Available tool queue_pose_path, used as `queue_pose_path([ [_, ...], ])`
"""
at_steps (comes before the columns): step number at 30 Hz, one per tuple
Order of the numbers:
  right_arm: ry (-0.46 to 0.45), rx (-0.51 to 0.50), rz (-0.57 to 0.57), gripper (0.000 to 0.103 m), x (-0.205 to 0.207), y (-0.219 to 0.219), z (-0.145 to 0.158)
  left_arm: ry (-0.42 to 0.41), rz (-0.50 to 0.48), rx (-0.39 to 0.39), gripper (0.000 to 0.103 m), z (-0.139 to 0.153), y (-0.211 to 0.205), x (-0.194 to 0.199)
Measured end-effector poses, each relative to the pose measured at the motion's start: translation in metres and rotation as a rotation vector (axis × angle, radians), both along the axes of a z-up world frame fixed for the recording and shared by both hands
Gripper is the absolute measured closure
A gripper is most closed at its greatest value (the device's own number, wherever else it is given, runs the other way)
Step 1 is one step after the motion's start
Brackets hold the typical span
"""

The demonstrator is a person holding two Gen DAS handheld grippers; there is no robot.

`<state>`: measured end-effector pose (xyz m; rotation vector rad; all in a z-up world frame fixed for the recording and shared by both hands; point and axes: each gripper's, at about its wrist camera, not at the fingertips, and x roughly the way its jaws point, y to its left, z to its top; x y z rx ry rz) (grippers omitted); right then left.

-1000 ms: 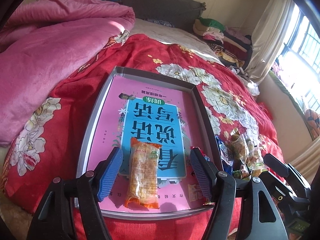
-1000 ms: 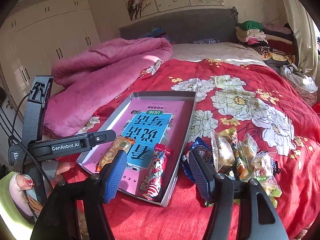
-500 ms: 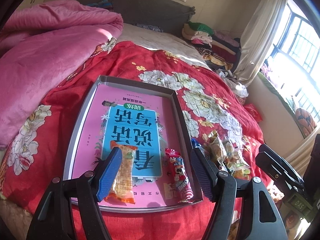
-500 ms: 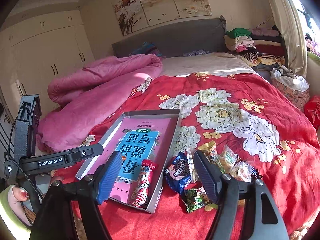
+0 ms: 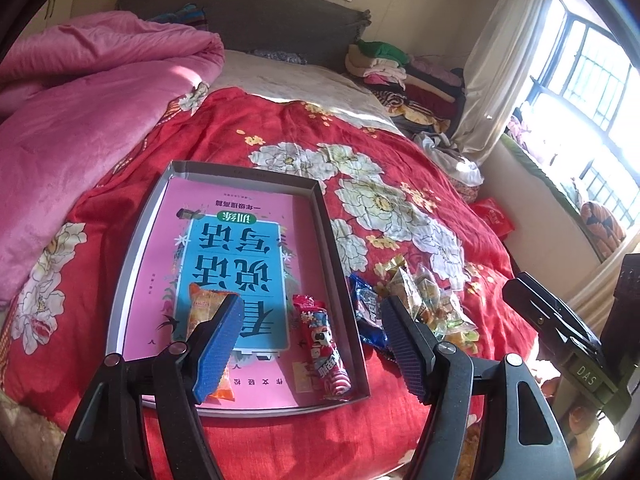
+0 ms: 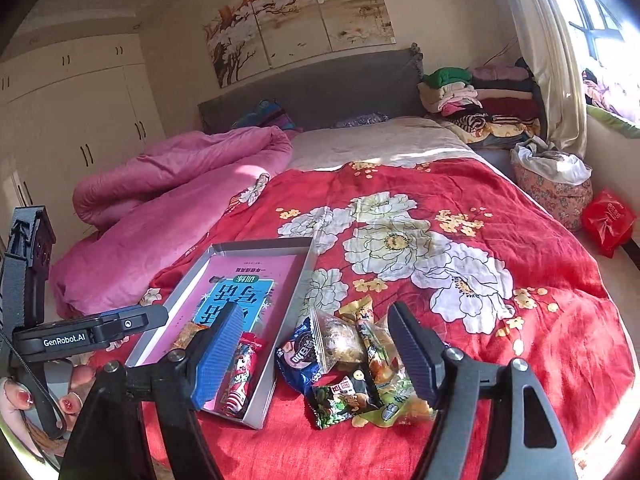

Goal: Organize snacks
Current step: 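Move both open tools back to the snack pile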

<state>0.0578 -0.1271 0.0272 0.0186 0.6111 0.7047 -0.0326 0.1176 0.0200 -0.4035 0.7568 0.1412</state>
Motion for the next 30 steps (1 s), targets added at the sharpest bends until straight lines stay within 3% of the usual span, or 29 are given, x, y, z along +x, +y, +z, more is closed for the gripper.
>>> queue_pose_path([
  [23,0.046,0.059,-0.114,0.029,0.033,-0.061,-0.008,0.011,-0.072,0.034,0.030,0.015,-0.043,0.016],
  [30,0.048,0.035,-0.113,0.029,0.037,-0.065,-0.012,0.020,-0.094,0.032,0.030,0.015,-0.055,0.025],
])
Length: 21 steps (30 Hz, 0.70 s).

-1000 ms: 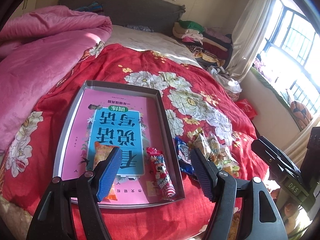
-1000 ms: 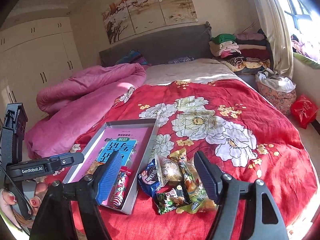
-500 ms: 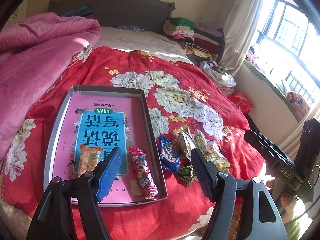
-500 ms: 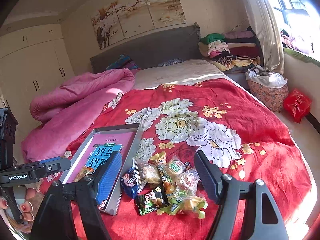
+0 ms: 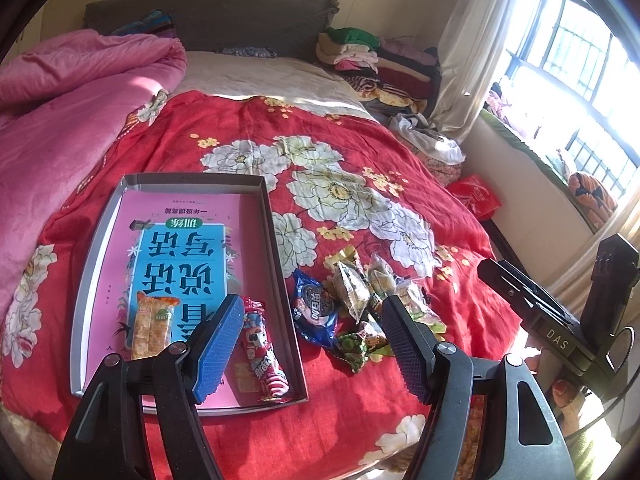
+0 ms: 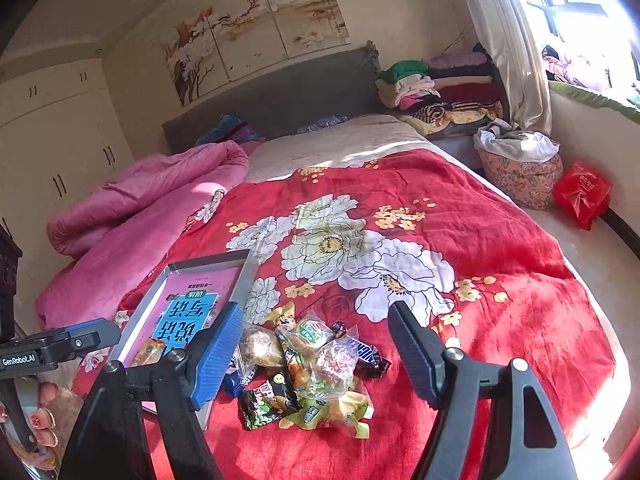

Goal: Organize snacks
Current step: 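Move both open tools back to the snack pile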

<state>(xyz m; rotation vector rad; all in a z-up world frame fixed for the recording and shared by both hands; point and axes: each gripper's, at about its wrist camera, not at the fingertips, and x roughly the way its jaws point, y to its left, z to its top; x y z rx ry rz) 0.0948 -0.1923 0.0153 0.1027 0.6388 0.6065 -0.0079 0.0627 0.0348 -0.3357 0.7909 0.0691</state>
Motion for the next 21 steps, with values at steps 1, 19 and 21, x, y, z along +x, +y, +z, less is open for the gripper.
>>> queue_pose_path([
  [1,-0.001,-0.006,-0.001,0.029,0.000,0.000,-0.001,0.003,-0.003,0.001,0.030,0.000,-0.002,0.002],
  [19,0.031,-0.083,0.076,0.029,0.005,0.014,-0.021,0.068,-0.057,0.005,0.027,-0.016,-0.028,0.039],
  [21,0.036,-0.079,0.085,0.029,0.005,0.015,-0.023,0.069,-0.061,0.008,0.027,-0.017,-0.030,0.043],
])
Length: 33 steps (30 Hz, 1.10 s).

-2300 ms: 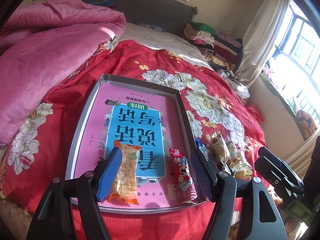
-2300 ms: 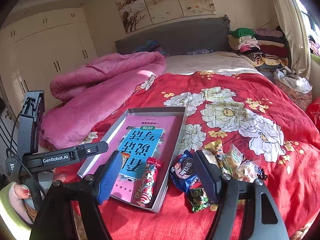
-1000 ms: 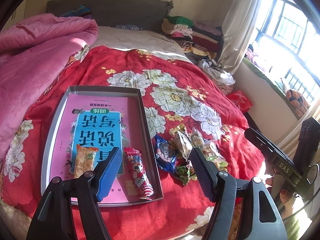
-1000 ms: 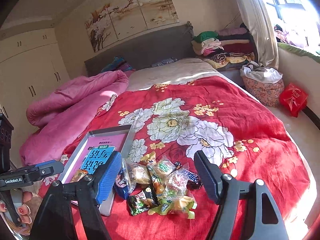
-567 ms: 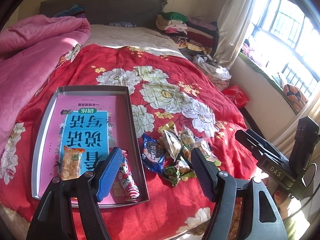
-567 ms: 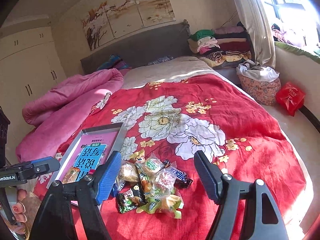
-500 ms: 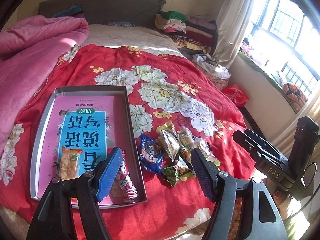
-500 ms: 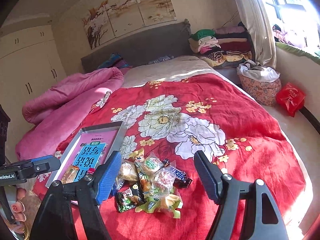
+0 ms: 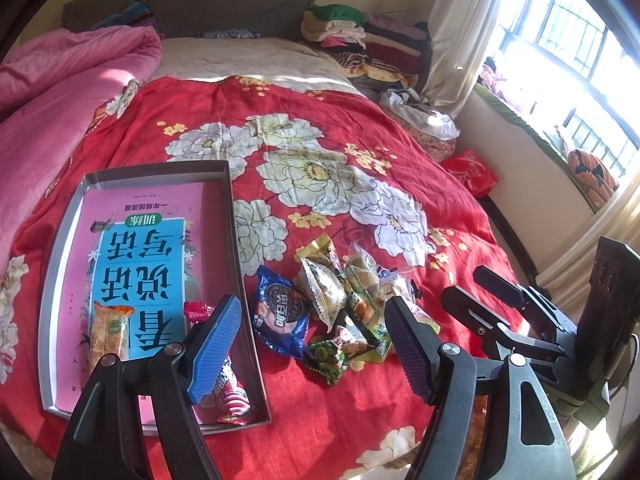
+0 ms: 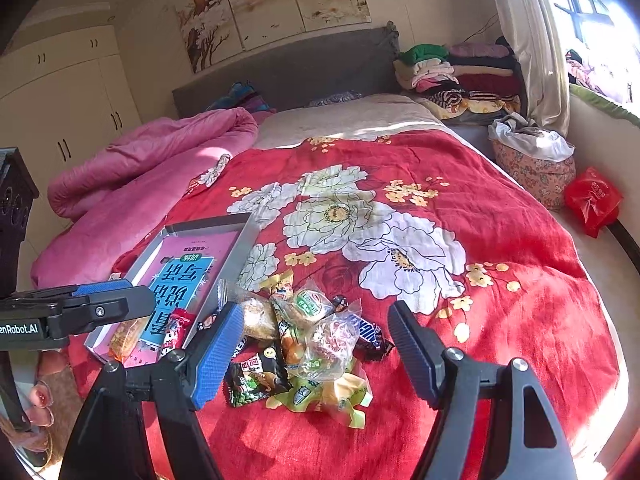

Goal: Organize snacks
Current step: 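Move both open tools back to the snack pile, then grasp the clear round-pastry bag with left tool while right tool grasps clear candy bag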

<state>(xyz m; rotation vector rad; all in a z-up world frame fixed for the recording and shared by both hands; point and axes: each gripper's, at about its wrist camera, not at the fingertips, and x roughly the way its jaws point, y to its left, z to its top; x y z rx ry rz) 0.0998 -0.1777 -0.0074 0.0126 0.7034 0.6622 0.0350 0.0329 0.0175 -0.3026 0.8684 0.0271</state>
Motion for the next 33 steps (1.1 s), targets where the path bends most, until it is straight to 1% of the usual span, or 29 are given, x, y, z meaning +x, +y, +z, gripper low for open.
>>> queue_pose_path([
  [4,0.010,0.006,0.007,0.029,0.002,0.000,-0.002,0.009,-0.010,0.013,0.027,-0.004,-0.003,0.006],
  [10,0.028,-0.011,0.012,0.029,0.005,0.003,-0.009,0.040,-0.020,0.005,0.027,-0.015,-0.005,0.018],
  [14,0.034,-0.039,0.018,0.029,0.006,0.007,-0.014,0.060,-0.024,-0.021,0.027,-0.024,-0.006,0.025],
  [22,0.079,-0.107,0.025,0.029,0.015,0.018,-0.033,0.099,-0.031,-0.035,0.027,-0.040,-0.006,0.040],
  [28,0.090,-0.152,0.035,0.029,0.019,0.026,-0.044,0.127,-0.035,-0.050,0.027,-0.050,-0.004,0.047],
  [31,0.092,-0.171,0.043,0.032,0.022,0.030,-0.050,0.137,-0.040,-0.052,0.027,-0.054,-0.004,0.051],
  [33,0.092,-0.183,0.048,0.037,0.023,0.033,-0.053,0.138,-0.047,-0.054,0.027,-0.056,-0.005,0.054],
])
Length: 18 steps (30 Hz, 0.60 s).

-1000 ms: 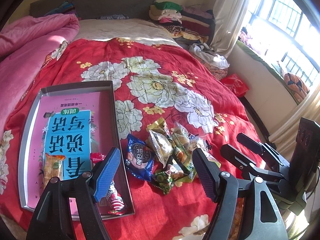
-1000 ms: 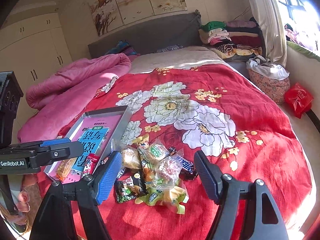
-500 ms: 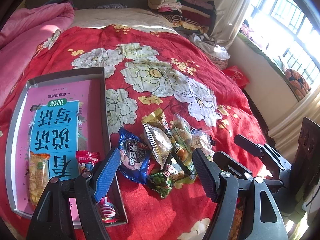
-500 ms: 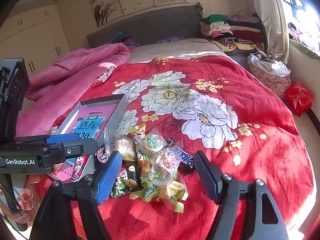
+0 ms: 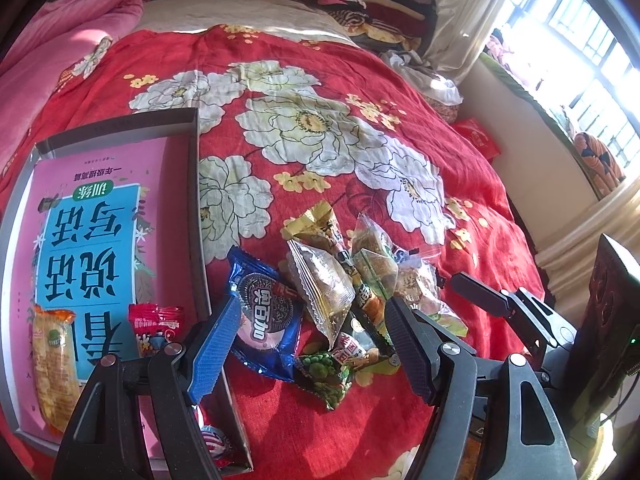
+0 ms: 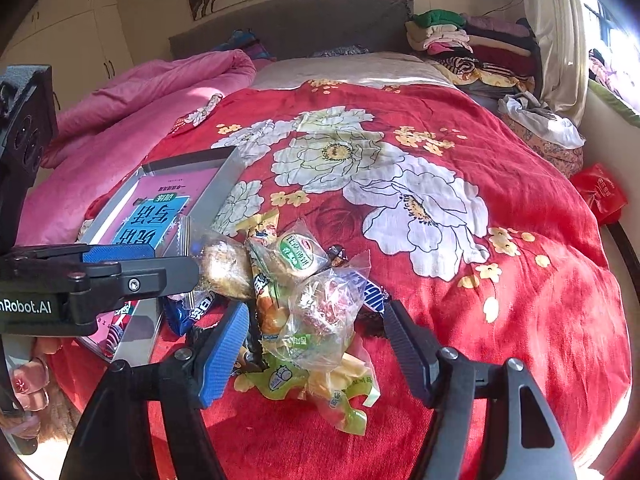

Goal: Organize snacks
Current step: 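Grasp the clear round-pastry bag with left tool while right tool grasps clear candy bag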

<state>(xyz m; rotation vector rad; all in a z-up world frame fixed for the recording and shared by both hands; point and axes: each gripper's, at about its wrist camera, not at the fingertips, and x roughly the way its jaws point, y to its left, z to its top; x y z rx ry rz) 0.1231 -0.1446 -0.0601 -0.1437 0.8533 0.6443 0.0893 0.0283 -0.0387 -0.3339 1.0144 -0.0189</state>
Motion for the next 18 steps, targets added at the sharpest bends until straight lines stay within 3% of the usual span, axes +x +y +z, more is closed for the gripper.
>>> queue_pose_path([
  [8,0.027,-0.025,0.001,0.056,0.009,0.004,-0.011,0.020,-0.041,0.000,0.028,-0.007,-0.008,0.013],
  [18,0.030,-0.079,0.028,0.061,0.012,0.018,-0.022,0.087,-0.053,-0.029,0.039,-0.017,-0.004,0.025],
])
